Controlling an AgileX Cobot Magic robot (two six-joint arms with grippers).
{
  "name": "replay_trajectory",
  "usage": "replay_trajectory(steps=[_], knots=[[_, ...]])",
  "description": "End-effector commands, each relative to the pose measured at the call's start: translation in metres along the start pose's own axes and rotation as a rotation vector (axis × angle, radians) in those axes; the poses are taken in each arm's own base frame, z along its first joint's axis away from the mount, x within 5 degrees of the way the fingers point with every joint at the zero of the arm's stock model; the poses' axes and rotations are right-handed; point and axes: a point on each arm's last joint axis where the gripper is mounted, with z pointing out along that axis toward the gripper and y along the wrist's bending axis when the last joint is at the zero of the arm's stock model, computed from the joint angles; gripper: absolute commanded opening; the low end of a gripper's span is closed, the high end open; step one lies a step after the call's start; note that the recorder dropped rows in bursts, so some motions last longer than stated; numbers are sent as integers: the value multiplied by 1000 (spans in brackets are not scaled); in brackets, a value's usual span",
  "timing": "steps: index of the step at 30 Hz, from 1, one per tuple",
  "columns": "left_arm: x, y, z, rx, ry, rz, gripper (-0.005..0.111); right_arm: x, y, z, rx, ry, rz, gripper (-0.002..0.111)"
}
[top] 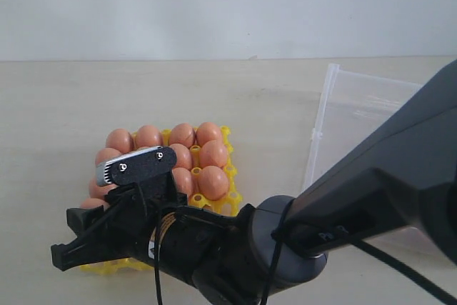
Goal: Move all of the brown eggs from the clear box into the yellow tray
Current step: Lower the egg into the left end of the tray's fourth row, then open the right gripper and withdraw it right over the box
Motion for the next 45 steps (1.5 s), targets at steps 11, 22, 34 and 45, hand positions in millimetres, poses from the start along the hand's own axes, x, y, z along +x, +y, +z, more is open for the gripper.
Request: replay_trajectory(steps=[11,22,34,45], knots=[[0,0,0,4,-4,-5,4,-29,7,-13,-22,-120,-19,53],[0,0,0,4,-4,-5,4,-10,15,-39,-16,56,-112,0],[0,0,0,4,-4,-5,4,-20,21,-24,30,150,-94,0],[0,0,0,4,-4,-5,4,-13,18,-27,51,199,-84,0]])
